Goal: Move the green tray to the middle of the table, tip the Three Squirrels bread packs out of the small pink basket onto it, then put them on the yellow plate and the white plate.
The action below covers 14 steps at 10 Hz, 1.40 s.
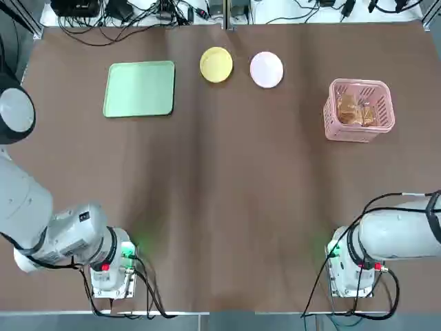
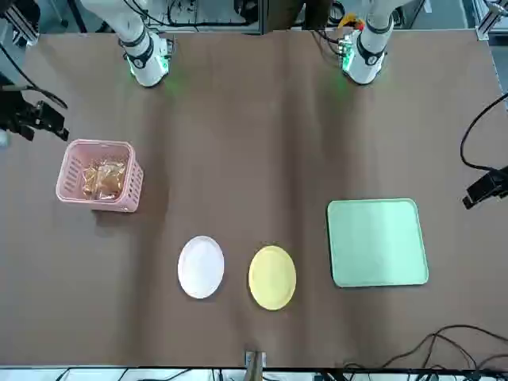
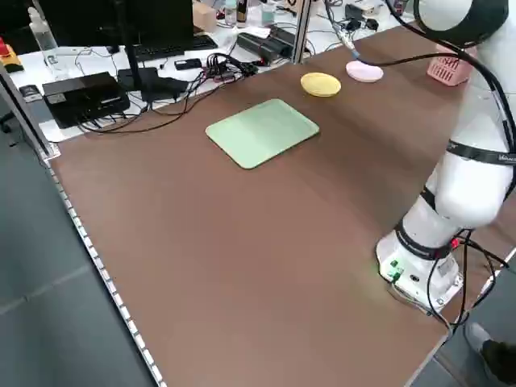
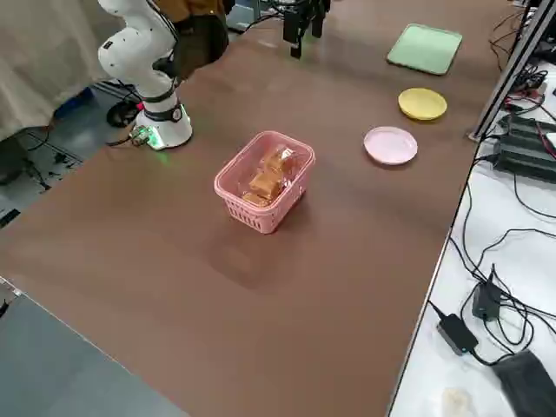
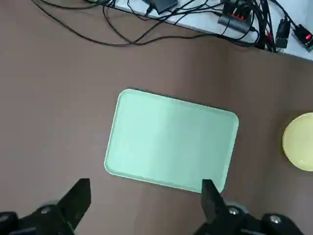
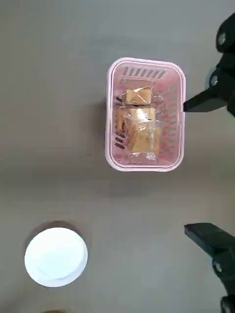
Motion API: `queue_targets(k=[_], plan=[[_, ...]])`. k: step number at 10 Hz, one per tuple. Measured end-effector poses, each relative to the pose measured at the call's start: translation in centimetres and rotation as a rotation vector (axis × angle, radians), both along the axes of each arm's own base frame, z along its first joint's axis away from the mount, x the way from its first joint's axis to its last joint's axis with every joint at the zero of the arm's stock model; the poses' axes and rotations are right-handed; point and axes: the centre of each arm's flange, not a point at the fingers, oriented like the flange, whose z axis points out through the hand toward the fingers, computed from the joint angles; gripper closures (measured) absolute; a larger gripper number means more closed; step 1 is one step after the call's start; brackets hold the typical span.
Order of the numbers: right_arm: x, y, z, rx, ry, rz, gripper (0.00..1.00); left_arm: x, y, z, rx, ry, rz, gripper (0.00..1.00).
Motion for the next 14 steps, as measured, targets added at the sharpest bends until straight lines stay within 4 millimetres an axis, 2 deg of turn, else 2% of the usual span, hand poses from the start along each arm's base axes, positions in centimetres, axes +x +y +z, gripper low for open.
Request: queue_targets(k=[3, 5, 8, 10, 11, 13, 14], plan=[[0.0, 0.2, 0.0, 0.0, 0.0, 0.004, 0.0, 0.0, -0.2, -0.3, -0.02, 0.006, -0.001, 0.0], [0.0, 0.2, 0.0, 0.0, 0.0, 0.004, 0.0, 0.0, -0.5, -1.2, -0.025, 0.024, -0.004, 0.0], [0.0, 0.3, 0.0, 0.0, 0.001, 0.005, 0.0, 1.2, -0.7, -4.8, -0.119, 0.071, 0.014, 0.0], [0.0, 0.3, -0.1, 0.0, 0.005, 0.006, 0.0, 2.7, 1.3, -8.9, -0.147, 0.11, 0.04, 0.0], [-0.1, 0.3, -0.3, 0.0, 0.012, 0.006, 0.0, 3.3, 3.6, -11.7, -0.16, 0.142, 0.072, 0.0], [-0.2, 0.3, -0.5, 0.0, 0.026, 0.006, 0.0, 4.2, 10.4, -18.6, -0.141, 0.169, 0.104, 0.0], [-0.2, 0.3, -0.5, 0.0, 0.029, 0.006, 0.0, 4.7, 12.3, -22.3, -0.089, 0.169, 0.07, 0.0]])
